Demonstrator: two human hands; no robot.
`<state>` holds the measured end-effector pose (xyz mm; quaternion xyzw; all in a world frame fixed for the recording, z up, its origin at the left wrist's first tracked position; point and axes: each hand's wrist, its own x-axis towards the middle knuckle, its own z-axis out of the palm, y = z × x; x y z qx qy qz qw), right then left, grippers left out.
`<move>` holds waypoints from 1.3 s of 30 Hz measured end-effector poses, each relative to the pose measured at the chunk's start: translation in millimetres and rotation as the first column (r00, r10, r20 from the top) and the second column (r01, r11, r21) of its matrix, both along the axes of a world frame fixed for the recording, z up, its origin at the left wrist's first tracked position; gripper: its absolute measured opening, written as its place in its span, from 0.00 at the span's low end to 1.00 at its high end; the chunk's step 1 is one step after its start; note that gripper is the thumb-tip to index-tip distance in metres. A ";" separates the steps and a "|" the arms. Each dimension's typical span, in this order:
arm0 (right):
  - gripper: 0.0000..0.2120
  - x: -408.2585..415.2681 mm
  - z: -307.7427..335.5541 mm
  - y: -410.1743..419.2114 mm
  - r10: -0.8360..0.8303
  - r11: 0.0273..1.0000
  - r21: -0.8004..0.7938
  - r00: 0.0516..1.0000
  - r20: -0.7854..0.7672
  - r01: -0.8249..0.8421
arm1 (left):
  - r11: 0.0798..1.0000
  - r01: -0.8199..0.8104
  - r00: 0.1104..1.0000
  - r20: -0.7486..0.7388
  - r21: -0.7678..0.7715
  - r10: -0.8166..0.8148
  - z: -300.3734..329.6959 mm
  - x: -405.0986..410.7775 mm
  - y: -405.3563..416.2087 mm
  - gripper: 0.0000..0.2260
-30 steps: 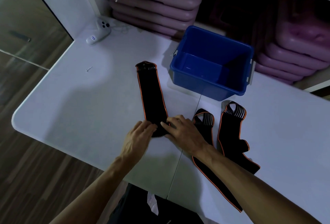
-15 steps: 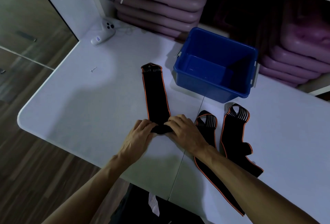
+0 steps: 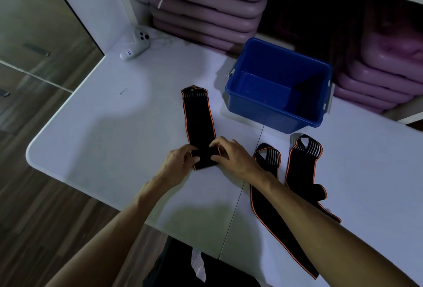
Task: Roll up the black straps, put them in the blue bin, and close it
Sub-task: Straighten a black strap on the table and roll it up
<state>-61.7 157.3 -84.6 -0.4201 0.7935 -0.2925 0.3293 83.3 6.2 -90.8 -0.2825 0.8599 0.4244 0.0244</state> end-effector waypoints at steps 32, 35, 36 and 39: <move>0.18 6.6 2.9 2.2 0.160 0.985 0.007 0.899 -0.407 -0.172 | 0.930 0.161 0.957 -0.176 -0.331 -0.229 4.3 7.2 -0.8 0.21; 0.16 4.1 3.5 -5.9 0.139 0.990 0.019 0.943 -0.302 -0.140 | 0.961 0.124 0.972 -0.164 -0.247 -0.167 5.3 2.9 -4.5 0.23; 0.15 3.0 4.2 -7.9 0.113 0.993 0.009 0.960 -0.258 -0.115 | 0.968 0.098 0.975 -0.171 -0.229 -0.139 4.7 0.9 -4.8 0.22; 0.12 4.5 11.3 -11.9 0.015 0.999 -0.041 0.985 -0.171 -0.022 | 0.982 0.002 0.982 -0.187 -0.191 -0.039 2.9 -6.9 -3.8 0.14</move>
